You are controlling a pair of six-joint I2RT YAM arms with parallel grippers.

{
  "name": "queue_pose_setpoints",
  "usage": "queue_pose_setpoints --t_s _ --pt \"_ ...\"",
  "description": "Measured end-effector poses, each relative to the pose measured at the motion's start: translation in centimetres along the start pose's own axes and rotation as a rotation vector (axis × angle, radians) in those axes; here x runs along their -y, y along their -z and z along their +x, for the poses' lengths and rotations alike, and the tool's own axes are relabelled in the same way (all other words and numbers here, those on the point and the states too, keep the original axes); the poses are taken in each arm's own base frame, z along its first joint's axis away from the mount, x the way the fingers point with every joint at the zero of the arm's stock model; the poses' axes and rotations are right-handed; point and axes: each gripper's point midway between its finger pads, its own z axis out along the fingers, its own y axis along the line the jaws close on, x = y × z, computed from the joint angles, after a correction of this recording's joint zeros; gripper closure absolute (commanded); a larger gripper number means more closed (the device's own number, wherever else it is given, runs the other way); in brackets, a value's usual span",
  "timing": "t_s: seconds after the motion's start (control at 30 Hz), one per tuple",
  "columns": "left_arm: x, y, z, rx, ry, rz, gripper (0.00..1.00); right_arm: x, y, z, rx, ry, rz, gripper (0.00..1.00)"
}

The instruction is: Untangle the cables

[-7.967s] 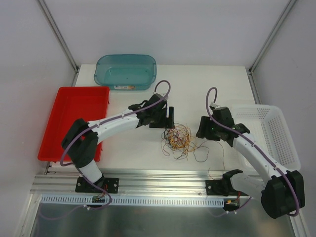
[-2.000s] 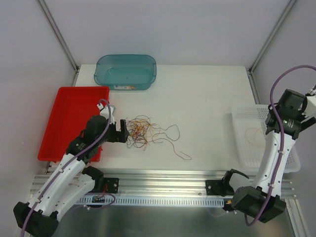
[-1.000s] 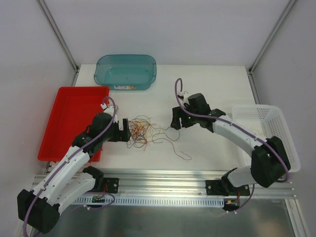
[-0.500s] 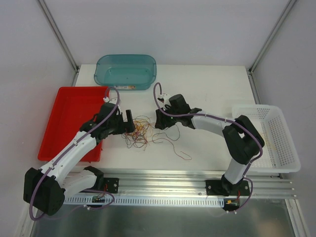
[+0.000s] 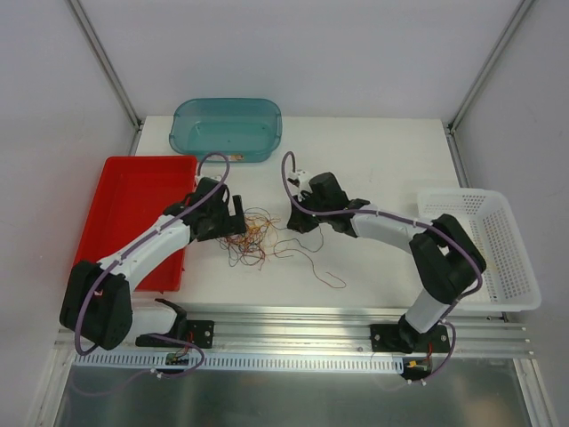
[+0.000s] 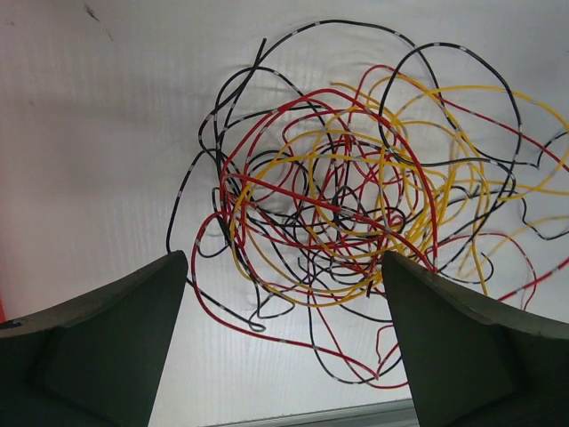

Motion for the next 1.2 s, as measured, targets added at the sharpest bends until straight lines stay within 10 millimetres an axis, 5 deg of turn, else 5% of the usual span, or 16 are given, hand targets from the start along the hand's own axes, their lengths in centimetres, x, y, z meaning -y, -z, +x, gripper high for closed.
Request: queue_pose_setpoints --t_s 0.27,0.6,0.83,1.0,1.2 --pt "-0.1 -2.3 0.8 -0.057 0.048 -0.037 0.16 -2.3 4.9 -2.3 0.077 0.059 -0.015 0.99" --pt "-1.1 -5.4 2.7 -0.138 0.097 -0.113 0.42 -3.6 12.6 -4.4 0.156 0.131 0.061 0.99" --pt "0.1 -6.0 2.2 -0.108 0.118 -0.081 0.72 -4.4 21.4 -8.5 0.281 0.202 0.195 0.99" --pt "0.7 -6.2 1.8 -0.089 0.11 -0.06 0.72 -3.6 27.5 -10.1 0.356 0.205 0.331 0.99" --pt "-1.5 -6.3 2.3 -0.089 0.112 -0.144 0.7 -3.8 39.9 -14.8 0.688 0.165 0.503 0.99"
